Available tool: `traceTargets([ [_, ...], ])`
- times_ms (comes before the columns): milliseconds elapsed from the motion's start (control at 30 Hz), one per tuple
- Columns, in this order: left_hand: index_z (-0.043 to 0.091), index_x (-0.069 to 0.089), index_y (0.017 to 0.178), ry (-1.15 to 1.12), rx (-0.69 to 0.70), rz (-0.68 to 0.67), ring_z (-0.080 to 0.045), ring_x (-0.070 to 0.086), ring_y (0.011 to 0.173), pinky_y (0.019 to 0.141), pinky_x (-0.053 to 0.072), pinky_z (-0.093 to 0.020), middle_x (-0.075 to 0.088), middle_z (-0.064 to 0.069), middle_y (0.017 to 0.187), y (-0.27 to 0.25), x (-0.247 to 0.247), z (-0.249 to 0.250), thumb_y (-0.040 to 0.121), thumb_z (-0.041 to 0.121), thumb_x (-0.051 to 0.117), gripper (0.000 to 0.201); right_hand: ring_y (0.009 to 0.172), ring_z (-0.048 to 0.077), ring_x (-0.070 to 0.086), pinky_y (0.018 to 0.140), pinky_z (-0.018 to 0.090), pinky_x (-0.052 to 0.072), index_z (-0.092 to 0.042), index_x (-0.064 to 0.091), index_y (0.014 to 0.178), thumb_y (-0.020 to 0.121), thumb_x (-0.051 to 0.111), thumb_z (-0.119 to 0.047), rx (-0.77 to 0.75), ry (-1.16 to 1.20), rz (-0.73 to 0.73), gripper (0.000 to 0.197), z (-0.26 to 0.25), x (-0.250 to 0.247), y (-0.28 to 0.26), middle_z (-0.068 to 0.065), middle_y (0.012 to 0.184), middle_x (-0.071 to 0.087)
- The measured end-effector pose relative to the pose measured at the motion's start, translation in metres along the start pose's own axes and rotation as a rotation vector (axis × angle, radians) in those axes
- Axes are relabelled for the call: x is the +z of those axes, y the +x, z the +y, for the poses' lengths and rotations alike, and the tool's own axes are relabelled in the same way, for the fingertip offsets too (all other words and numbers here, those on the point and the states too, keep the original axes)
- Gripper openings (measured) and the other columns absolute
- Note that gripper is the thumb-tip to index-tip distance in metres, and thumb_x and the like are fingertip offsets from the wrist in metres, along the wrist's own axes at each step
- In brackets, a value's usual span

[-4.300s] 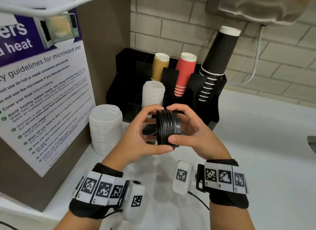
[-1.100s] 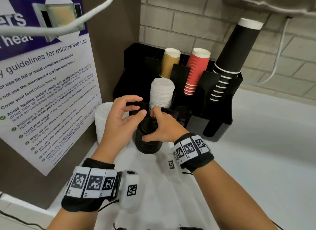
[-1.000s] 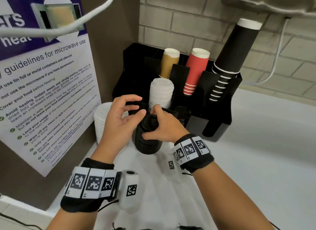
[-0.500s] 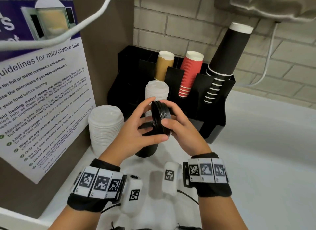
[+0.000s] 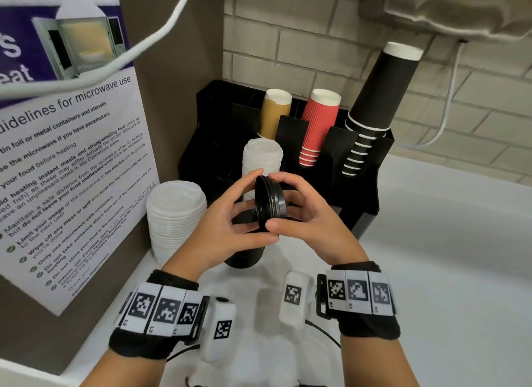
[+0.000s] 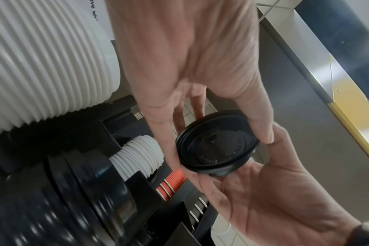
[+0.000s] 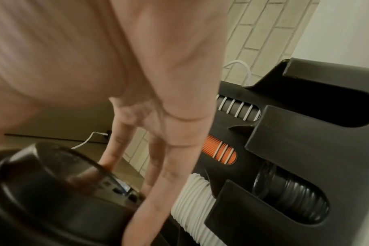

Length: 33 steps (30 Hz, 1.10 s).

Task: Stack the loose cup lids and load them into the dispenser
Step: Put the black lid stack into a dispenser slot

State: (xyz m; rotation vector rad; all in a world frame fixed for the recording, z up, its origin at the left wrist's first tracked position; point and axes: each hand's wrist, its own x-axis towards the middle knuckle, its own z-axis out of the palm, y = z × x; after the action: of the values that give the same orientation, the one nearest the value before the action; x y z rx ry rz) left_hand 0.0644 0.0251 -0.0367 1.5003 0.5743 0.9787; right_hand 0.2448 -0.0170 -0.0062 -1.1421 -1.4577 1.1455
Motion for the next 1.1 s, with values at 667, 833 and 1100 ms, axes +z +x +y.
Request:
traceTargets([
  [667,0.034,0.059,0.113,0.131,0.094,0.284,-0.006,0.063,0.105,0.083,0.048,-0.013,0.058,0.011,0.122,-0.001,-0.019,0.006,0.084,0.022,0.071,0.033,0.124,0.032,0.043,0.101,0.042,0.045,-0.025,0.038,0.143,0.07,0.081,-0.021,0.258,-1.197,-0.03,0.085,0.033,-0.072,0.092,0.012,0.138,0.041],
  [833,0.036,0.06,0.11,0.148,0.071,0.303,-0.003,0.063,0.102,0.082,0.047,-0.011,0.059,0.011,0.123,-0.002,-0.017,0.008,0.078,0.032,0.067,0.034,0.119,0.03,0.048,0.095,0.04,0.046,-0.029,0.034,0.146,0.072,0.078,-0.029,0.311,-1.394,-0.141,0.086,0.038,-0.067,0.098,0.01,0.132,0.047],
  [1100,0.037,0.061,0.109,0.159,0.064,0.306,-0.002,0.063,0.1,0.082,0.048,-0.011,0.06,0.013,0.12,-0.001,-0.015,0.009,0.079,0.031,0.067,0.032,0.127,0.025,0.048,0.103,0.042,0.035,-0.028,0.028,0.149,0.075,0.075,-0.041,0.322,-1.564,-0.193,0.089,0.043,-0.061,0.099,0.002,0.139,0.05],
])
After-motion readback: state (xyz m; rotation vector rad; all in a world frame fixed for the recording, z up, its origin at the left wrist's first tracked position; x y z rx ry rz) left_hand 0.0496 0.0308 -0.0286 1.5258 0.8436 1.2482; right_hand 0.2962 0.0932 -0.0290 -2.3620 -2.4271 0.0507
